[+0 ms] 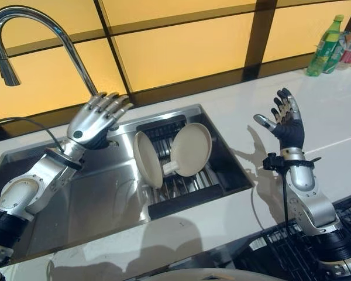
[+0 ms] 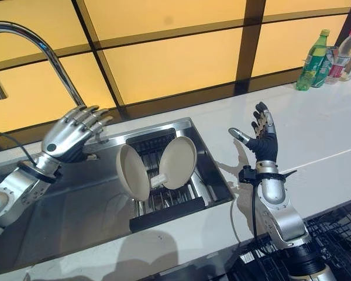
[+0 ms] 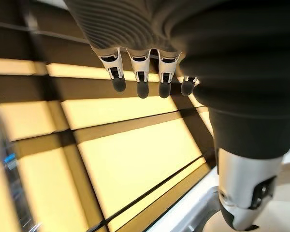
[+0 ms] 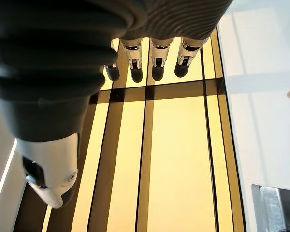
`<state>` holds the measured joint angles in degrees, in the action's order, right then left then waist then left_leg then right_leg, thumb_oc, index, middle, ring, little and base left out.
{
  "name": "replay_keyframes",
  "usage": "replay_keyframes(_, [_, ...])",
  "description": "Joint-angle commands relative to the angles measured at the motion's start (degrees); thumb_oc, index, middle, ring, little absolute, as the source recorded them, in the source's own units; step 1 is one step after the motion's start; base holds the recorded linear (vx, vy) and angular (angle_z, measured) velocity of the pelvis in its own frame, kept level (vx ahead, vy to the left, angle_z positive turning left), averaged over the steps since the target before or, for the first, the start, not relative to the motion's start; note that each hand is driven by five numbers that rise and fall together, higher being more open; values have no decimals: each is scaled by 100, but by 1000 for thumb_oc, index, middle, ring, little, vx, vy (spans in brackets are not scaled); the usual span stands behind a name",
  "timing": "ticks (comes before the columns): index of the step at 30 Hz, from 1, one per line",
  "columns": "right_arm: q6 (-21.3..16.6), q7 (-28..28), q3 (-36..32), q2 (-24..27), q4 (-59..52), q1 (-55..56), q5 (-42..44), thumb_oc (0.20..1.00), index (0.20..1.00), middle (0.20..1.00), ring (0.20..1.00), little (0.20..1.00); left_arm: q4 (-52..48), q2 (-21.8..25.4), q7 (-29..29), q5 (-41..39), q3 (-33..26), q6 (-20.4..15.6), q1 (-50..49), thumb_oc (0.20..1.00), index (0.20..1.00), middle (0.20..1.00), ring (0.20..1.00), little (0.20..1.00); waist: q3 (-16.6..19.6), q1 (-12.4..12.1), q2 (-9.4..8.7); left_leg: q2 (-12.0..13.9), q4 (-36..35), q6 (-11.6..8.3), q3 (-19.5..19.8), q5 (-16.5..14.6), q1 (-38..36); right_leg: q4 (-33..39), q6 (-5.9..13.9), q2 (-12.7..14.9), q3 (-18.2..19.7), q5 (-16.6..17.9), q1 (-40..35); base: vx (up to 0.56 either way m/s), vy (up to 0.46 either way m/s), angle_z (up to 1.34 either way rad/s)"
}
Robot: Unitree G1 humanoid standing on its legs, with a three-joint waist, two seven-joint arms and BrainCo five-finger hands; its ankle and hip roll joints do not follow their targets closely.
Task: Pick up plates and place into dishwasher.
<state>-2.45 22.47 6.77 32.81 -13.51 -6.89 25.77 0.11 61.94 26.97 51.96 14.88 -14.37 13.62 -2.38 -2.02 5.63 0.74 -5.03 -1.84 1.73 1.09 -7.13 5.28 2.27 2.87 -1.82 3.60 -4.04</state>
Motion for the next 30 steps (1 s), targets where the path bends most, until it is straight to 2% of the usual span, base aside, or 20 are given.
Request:
replay_keyframes(1, [-181, -149, -177, 340, -207, 44, 143, 1000, 1000, 1000, 1000, 1000, 164, 370, 275, 462, 168, -170, 476, 1000, 1000, 1000, 1000, 1000, 182, 163, -241, -169, 391, 105, -38, -330, 250, -346, 257, 365, -95, -308, 45, 64, 70, -11])
replay_keyframes(5, [-150, -143, -193, 392, -180, 56, 167, 1000, 1000, 1000, 1000, 1000, 177, 367, 497, 795, 322, -461, 523, 1000, 1000, 1000, 1000, 1000, 124, 189, -240, -175, 385, 125, -66, -348, 234, -349, 282, 397, -50, -282, 68, 52, 53, -6])
replay_keyframes(6, [-139, -182, -257, 419, -186, 122, 185, 1000, 1000, 1000, 1000, 1000, 69, 425, 495, 967, 291, -695, 498, 1000, 1000, 1000, 1000, 1000, 114, 192, -235, -176, 370, 136, -84, -356, 220, -328, 299, 413, -39, -272, 59, 57, 49, -9])
replay_keyframes(9, [-169, -280, -347, 484, -170, 229, 245, 1000, 1000, 1000, 1000, 1000, -76, 526, 445, 1158, 255, -1051, 388, 1000, 1000, 1000, 1000, 1000, 94, 217, -219, -172, 376, 145, -119, -372, 212, -316, 331, 438, -6, -252, 68, 61, 51, -6])
replay_keyframes(15, [-126, -308, -418, 652, -176, 295, 322, 1000, 1000, 1000, 1000, 1000, -230, 593, -429, 1272, 459, -1431, 336, 1000, 1000, 1000, 1000, 1000, -12, 251, -172, -187, 469, 164, -113, -404, 238, -374, 386, 495, 51, -243, 100, 51, 49, -2])
replay_keyframes(22, [-64, -330, -447, 703, -175, 391, 373, 1000, 1000, 1000, 1000, 1000, -292, 752, -1206, 961, 467, -1412, 227, 1000, 1000, 1000, 1000, 1000, -102, 255, -138, -190, 437, 189, -70, -404, 153, -316, 443, 523, 101, -212, 7, 54, 26, -1])
replay_keyframes(24, [-47, -361, -490, 712, -211, 456, 363, 1000, 1000, 1000, 1000, 1000, -368, 763, -1592, 925, 418, -1415, 130, 1000, 1000, 1000, 1000, 1000, -121, 252, -139, -180, 464, 185, -60, -403, 162, -328, 466, 539, 96, -209, 8, 38, 15, 2])
replay_keyframes(30, [-65, -348, -443, 693, -116, 427, 322, 1000, 1000, 1000, 1000, 1000, -363, 682, -1805, 697, 518, -1240, 264, 1000, 1000, 1000, 1000, 1000, -210, 265, -129, -167, 407, 188, -35, -355, 152, -319, 493, 547, 117, -185, 1, 7, 7, -1])
